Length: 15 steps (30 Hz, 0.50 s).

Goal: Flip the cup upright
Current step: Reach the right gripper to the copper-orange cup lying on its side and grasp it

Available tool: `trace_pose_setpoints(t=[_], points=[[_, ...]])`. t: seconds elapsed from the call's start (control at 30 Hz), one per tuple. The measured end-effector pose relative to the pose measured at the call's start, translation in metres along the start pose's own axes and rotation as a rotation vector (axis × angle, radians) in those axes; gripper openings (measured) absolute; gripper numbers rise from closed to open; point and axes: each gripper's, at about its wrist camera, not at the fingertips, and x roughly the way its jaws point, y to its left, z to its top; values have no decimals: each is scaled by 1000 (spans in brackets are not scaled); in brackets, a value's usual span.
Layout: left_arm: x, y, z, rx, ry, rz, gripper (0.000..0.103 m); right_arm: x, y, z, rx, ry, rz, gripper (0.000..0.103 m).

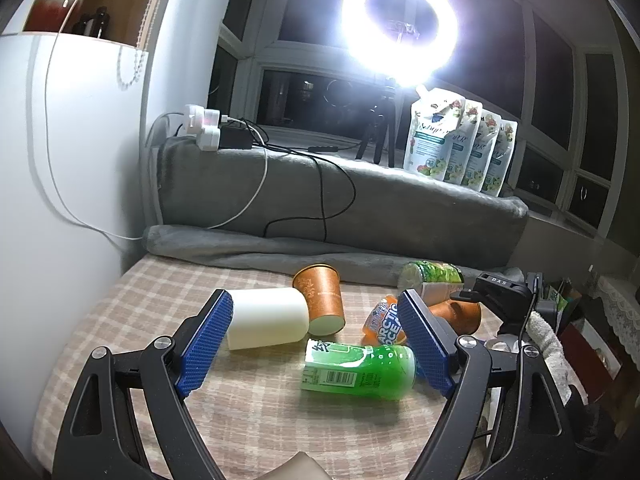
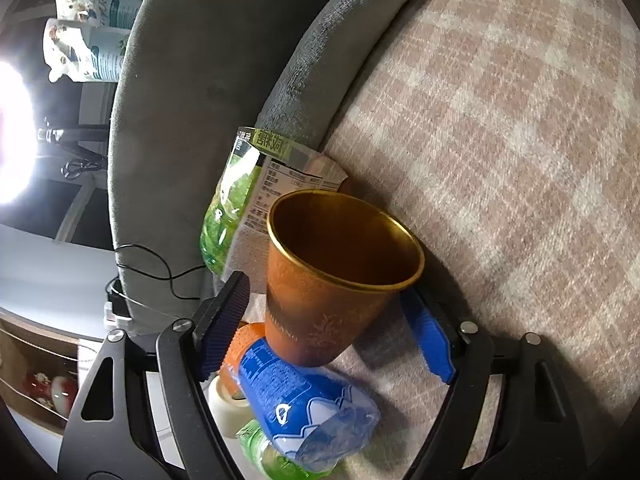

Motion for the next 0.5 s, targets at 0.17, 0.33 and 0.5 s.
trace_pose_setpoints(t=[0.17,0.33,0.5], points=[[0,1,0,1,-1,0,85,10,9,2,-15,7,-7,71],[-1,2,0,-4,1,4,85,6,10,4,-39,4,11,70],[-1,1,-1,2,2,4,85,-12,7,10,-79,-16,41,70]])
